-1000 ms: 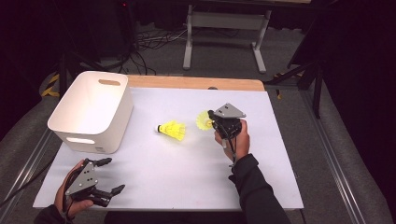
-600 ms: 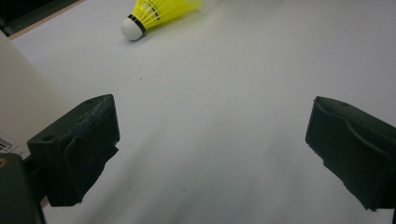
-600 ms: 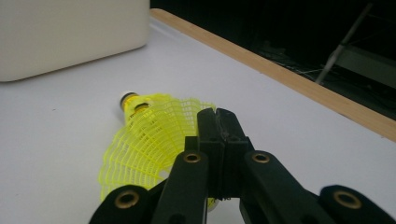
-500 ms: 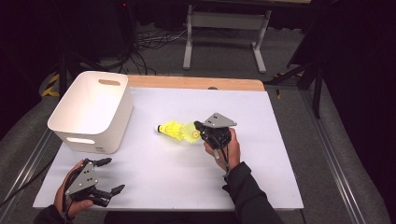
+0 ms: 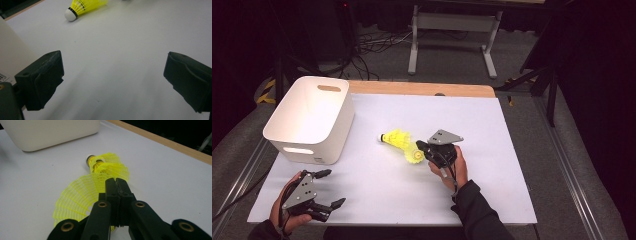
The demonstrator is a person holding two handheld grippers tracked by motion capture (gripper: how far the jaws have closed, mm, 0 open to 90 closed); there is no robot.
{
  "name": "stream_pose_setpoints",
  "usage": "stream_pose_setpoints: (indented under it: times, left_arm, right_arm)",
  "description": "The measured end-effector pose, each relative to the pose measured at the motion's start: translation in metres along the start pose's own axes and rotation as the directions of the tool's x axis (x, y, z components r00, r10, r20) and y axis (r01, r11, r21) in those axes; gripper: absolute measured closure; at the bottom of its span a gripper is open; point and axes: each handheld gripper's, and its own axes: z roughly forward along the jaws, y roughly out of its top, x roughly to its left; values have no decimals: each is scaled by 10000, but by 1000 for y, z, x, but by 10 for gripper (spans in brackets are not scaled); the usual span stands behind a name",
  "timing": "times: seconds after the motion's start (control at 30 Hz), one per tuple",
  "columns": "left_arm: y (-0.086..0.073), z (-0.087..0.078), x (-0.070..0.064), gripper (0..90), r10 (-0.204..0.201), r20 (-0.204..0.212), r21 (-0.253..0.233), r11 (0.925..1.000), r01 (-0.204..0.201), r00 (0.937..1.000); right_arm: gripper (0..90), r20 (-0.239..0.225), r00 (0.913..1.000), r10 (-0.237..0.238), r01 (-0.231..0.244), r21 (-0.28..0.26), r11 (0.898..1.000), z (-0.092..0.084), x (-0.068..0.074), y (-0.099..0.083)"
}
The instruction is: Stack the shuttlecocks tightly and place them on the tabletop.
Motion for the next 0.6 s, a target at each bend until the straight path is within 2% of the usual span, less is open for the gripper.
stream_pose_setpoints:
  times: [0.27, 0.6]
  left_arm:
    - [0, -1, 0, 38, -34, -100, -39, 10000, 33, 9999]
    - [0, -1, 0, 39, -23, -115, 3, 10000, 23, 9999]
  right_arm:
    - [864, -45, 10000, 38, -37, 106, 9999, -3, -4, -6]
    - [667, 85, 10000, -52, 45, 902, 9959, -6, -14, -18]
